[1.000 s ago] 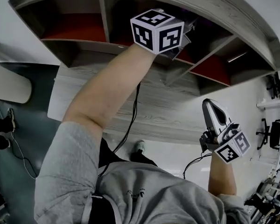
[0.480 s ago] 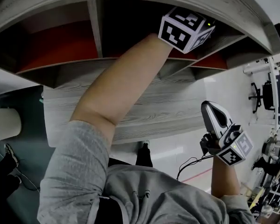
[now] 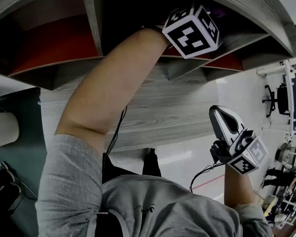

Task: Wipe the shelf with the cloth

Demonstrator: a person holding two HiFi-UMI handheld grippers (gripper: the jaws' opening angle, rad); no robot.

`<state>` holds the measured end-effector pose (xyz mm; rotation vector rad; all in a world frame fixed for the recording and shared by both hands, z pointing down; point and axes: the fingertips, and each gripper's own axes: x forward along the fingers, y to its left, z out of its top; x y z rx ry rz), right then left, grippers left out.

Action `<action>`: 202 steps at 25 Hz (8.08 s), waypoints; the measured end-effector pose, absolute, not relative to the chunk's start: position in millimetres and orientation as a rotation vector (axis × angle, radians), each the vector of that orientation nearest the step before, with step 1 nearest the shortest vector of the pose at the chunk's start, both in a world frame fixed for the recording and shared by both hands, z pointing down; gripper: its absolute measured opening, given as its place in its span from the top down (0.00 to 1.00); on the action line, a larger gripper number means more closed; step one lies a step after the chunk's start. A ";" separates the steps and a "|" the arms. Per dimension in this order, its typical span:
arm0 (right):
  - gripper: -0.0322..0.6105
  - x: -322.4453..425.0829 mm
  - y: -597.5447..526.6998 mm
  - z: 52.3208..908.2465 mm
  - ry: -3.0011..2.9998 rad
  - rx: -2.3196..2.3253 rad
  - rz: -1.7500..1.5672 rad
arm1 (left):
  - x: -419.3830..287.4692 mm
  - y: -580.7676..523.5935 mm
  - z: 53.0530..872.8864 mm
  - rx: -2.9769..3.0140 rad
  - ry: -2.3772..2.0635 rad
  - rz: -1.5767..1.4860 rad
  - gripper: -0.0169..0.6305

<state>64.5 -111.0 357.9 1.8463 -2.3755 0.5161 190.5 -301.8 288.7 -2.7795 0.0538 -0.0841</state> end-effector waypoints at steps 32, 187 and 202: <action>0.92 51.1 -84.2 343.0 -2.392 1.863 0.546 | 159.7 -239.0 211.6 -3.269 -0.117 0.335 0.84; 0.92 -45.8 -29.3 231.7 -2.700 1.649 0.299 | -296.2 -72.5 240.6 -3.337 0.734 0.317 0.87; 0.92 -27.7 8.4 279.2 -2.659 1.604 0.331 | -255.5 -29.4 258.9 -3.426 0.729 0.354 0.87</action>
